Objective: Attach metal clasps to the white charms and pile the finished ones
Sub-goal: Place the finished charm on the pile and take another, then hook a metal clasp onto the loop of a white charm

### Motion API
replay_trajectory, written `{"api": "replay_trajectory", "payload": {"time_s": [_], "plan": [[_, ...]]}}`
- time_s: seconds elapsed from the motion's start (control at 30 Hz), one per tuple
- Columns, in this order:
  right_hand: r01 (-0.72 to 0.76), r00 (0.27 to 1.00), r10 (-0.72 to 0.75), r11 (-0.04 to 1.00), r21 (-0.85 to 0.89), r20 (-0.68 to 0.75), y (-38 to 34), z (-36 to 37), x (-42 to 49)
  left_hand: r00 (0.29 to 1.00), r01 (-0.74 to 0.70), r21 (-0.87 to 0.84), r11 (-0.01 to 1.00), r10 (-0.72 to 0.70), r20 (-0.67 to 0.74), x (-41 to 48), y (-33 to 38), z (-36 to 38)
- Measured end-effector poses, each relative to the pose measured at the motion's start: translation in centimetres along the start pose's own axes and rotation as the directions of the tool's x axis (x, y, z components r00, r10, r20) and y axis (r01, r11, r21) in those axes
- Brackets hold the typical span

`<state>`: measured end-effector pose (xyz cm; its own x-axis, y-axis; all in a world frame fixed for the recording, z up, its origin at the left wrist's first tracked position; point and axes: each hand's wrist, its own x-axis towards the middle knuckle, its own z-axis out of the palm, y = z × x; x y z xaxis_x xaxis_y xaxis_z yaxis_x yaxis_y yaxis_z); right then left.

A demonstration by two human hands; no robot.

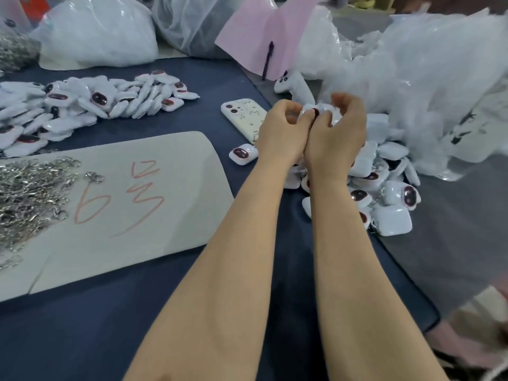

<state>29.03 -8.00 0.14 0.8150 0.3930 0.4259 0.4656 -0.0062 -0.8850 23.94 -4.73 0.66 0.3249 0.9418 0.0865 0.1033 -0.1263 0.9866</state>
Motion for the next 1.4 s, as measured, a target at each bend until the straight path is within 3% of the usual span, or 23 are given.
{"api": "replay_trajectory", "payload": {"time_s": [0.23,0.53,0.77,1.07,1.27,1.4], "plan": [[-0.017,1.000,0.017,1.000,-0.003,-0.013,1.3,0.4,-0.2,0.995,0.042,0.247,0.968,-0.063,0.080,1.0,-1.7,0.1],[0.012,0.999,-0.005,0.984,0.178,-0.035,-1.5,1.7,-0.6,0.983,0.051,-0.061,0.997,-0.061,-0.171,1.1,-1.4,-1.6],[-0.128,0.974,0.068,0.953,0.274,0.218,-3.9,5.9,-3.6,0.940,0.032,-0.182,0.983,-0.092,-0.329,1.7,-0.7,-6.6],[-0.236,0.836,0.085,0.948,0.216,0.542,-6.9,13.5,-8.7,0.856,0.062,-0.200,0.978,-0.155,-0.492,3.1,-3.0,-16.2],[-0.191,0.778,0.073,0.974,0.123,0.624,-7.7,19.0,-11.2,0.746,0.093,-0.190,0.977,-0.195,-0.637,4.7,-4.2,-21.8],[-0.098,0.778,0.032,0.993,0.071,0.628,-7.4,22.5,-11.6,0.714,0.121,-0.252,0.960,-0.261,-0.650,6.1,-5.1,-24.1]]}}
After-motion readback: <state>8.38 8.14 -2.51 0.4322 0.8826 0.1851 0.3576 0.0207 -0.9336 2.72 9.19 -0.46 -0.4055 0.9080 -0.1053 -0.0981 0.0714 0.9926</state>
